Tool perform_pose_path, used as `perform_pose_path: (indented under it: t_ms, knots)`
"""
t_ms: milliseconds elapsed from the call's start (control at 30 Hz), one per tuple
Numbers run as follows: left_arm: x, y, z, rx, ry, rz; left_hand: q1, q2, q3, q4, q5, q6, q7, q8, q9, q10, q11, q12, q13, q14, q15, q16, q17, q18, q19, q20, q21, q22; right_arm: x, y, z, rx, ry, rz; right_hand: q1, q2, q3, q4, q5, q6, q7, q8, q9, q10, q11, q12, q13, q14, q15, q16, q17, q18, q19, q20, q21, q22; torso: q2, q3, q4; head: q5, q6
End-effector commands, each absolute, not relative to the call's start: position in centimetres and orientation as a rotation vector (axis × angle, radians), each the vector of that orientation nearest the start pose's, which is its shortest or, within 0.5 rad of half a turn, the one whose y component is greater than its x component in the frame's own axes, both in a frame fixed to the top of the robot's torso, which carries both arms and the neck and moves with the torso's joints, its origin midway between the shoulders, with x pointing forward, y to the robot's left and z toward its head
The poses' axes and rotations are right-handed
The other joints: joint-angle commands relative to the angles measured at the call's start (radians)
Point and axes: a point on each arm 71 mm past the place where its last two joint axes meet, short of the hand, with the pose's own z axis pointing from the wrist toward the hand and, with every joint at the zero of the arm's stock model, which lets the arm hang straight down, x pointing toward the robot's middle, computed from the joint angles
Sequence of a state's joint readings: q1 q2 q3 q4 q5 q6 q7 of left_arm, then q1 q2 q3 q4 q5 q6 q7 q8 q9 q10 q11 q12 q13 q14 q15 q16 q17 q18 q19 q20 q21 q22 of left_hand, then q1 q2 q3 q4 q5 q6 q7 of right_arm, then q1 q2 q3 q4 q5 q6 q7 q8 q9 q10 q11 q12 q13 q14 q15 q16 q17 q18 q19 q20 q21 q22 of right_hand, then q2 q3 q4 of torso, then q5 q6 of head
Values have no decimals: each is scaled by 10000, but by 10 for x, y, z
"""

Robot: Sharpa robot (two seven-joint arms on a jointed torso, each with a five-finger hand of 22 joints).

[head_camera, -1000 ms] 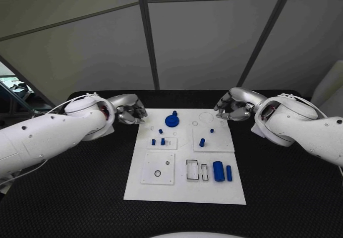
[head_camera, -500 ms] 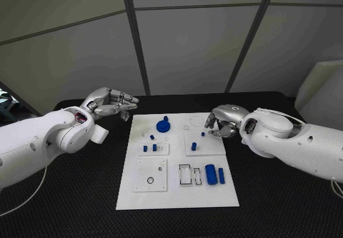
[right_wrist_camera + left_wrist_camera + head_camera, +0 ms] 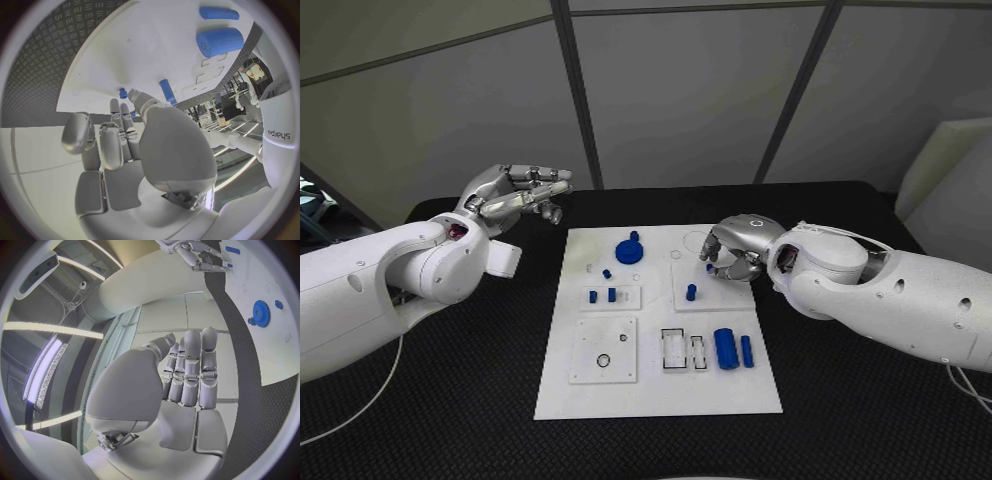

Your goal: Assemble the parts on the task board

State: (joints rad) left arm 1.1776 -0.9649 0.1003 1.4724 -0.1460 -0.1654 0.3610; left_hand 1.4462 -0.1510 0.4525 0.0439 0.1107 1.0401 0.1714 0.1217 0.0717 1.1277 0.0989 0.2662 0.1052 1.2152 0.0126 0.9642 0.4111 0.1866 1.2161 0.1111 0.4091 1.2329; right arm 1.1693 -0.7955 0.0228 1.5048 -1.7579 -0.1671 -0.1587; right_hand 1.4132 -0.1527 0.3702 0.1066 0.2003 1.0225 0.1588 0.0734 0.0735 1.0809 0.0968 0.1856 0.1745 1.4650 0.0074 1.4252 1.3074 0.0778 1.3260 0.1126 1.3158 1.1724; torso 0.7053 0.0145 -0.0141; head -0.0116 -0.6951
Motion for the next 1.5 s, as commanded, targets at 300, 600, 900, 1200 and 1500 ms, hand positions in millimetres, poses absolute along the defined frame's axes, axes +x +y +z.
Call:
perform_pose_path:
  t_ms: [300,600,900,1200,1500]
  knots:
    - [504,281,-136,-10038,13265,-15637,-20,145,-59,-60,-11,-41,74,29,-28,-195,20,134,27,-109,37,-100,-56,-62,-86,6,-111,-42,489,-176,-188,-4827,17001,4119,422,186,452,-332,-82,533,-72,157,105,751,-177,124,-99,607,-67,72,202,62,141,-36,178,224,-7,11,-4,23,-95]
    - [505,281,-135,-9922,12917,-15624,-47,117,-114,-81,-17,-69,86,34,-32,-245,33,192,43,-126,48,-110,-81,-64,-102,16,-139,-58,490,-172,-193,-4963,17182,3642,455,287,638,-459,-158,606,-81,150,110,854,-192,72,-159,609,-84,96,219,56,146,-63,204,255,-6,-5,8,30,-156]
    - [504,282,-134,-9909,12891,-15620,-68,114,-144,-88,-16,-87,92,38,-34,-276,37,232,54,-134,54,-115,-98,-63,-110,23,-157,-70,490,-169,-193,-4769,16720,3557,532,577,924,-686,-246,1038,-193,324,201,1286,-309,141,-148,632,-186,175,318,13,278,-139,369,494,-17,5,7,77,-189]
    - [506,285,-135,-9966,12885,-15505,-52,94,-174,-134,-12,-148,113,23,-44,-332,52,282,66,-152,60,-126,-123,-61,-120,28,-180,-84,484,-168,-187,-4526,16046,3764,504,628,1161,-904,-259,1217,-233,370,247,1513,-365,92,-144,644,-233,220,364,-20,366,-203,489,660,-22,15,-10,108,-192]
    - [508,287,-136,-10007,12926,-15468,-60,90,-188,-140,-12,-169,122,19,-46,-353,60,300,70,-160,66,-131,-133,-62,-123,32,-189,-90,471,-167,-174,-4118,15272,4575,314,508,1172,-944,-208,1222,-233,337,252,1522,-358,-9,-166,639,-230,218,342,-20,345,-206,492,662,-31,8,-8,154,-173]
